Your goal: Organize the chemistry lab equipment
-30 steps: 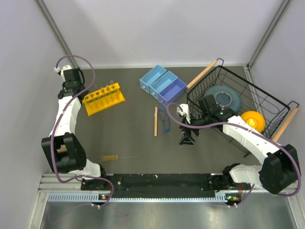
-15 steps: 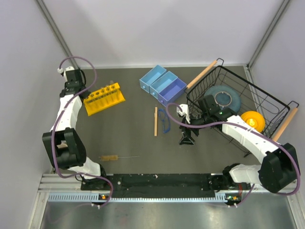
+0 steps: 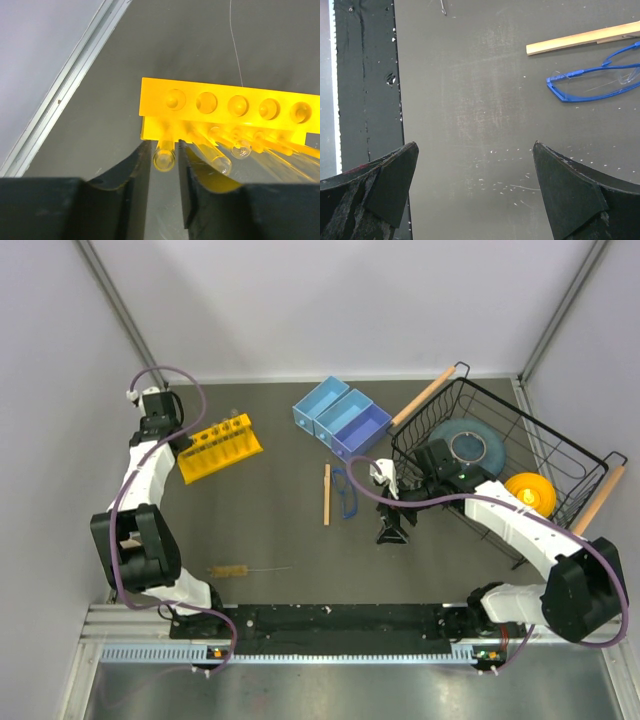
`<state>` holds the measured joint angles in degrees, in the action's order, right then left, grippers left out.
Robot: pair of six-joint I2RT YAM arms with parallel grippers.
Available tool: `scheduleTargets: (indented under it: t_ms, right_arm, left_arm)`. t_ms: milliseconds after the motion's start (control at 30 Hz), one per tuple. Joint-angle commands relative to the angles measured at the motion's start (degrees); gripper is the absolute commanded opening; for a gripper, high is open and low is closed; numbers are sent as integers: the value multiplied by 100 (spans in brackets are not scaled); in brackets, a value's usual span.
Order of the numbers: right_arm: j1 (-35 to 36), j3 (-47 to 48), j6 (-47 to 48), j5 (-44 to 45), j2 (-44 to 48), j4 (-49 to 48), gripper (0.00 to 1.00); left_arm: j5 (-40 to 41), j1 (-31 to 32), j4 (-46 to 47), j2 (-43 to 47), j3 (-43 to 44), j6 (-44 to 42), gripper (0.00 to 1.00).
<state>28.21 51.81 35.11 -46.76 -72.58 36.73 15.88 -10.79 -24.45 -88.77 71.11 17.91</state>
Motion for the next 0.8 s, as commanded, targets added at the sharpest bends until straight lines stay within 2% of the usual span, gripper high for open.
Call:
scheduleTargets:
  t_ms: [0, 33, 167, 233, 400, 500, 600, 767]
  right_arm:
    - [-52, 57, 163, -87, -46, 1, 99]
    - [-52, 57, 171, -87, -46, 1, 99]
    - [-35, 57, 180, -96, -64, 1, 99]
    - [-43, 57, 206, -96, -72, 10, 99]
    - [-52, 40, 259, -157, 33, 36, 99]
    - [-96, -13, 312, -297, 182, 27, 99]
    - [-201, -31, 286, -456, 340, 27, 99]
    - [-202, 232, 49, -281, 700, 36, 99]
  left_arm:
    - [12, -29, 90, 97, -54, 2, 38]
    - [3, -37, 81, 132, -62, 10, 44]
    - [12, -29, 19, 403, -62, 37, 56]
    - [38, -38, -51, 536, -45, 37, 59]
    - [30, -38, -253, 1264, -115, 81, 77]
    - [-128, -38, -306, 1871, -317, 72, 84]
    - [-541, -38, -315, 2477, -641, 72, 90]
    - [-1954, -46, -219, 3425, -1160, 238, 91]
